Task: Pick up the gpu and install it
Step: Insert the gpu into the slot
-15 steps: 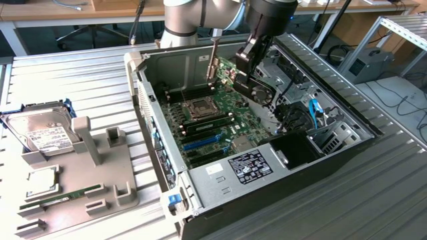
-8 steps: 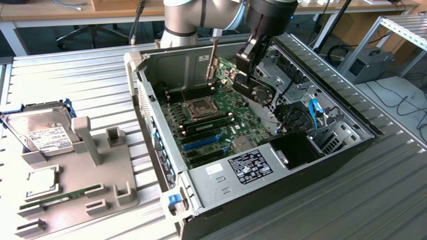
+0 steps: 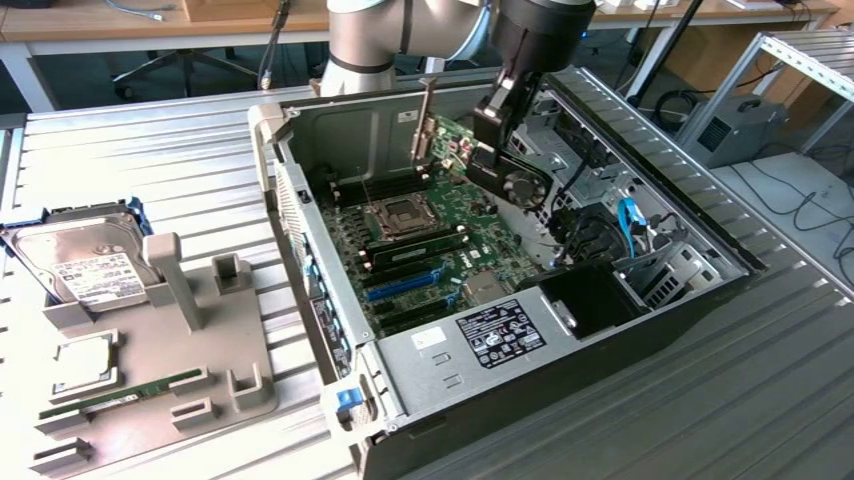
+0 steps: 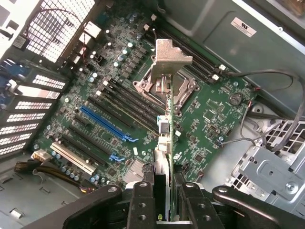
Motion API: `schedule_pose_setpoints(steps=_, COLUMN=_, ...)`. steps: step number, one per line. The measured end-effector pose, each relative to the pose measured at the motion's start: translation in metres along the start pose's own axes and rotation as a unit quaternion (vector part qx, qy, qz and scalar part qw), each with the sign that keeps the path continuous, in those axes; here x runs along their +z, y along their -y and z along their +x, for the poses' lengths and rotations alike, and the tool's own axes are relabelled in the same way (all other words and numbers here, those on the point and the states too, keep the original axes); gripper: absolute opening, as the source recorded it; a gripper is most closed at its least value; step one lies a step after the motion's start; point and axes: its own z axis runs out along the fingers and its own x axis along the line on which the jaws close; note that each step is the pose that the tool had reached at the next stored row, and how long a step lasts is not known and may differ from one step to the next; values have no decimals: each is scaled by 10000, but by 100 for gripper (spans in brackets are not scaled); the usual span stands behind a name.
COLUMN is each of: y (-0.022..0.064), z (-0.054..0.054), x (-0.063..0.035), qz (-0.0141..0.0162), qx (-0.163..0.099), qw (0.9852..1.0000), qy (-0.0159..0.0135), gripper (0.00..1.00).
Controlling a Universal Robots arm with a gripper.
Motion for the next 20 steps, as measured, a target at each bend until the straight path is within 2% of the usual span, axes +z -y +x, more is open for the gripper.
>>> schedule_pose_setpoints(steps=20, y=0, z=0, x=1, qz=-6, qx=-372, qw=9993, qy=-12, gripper=26)
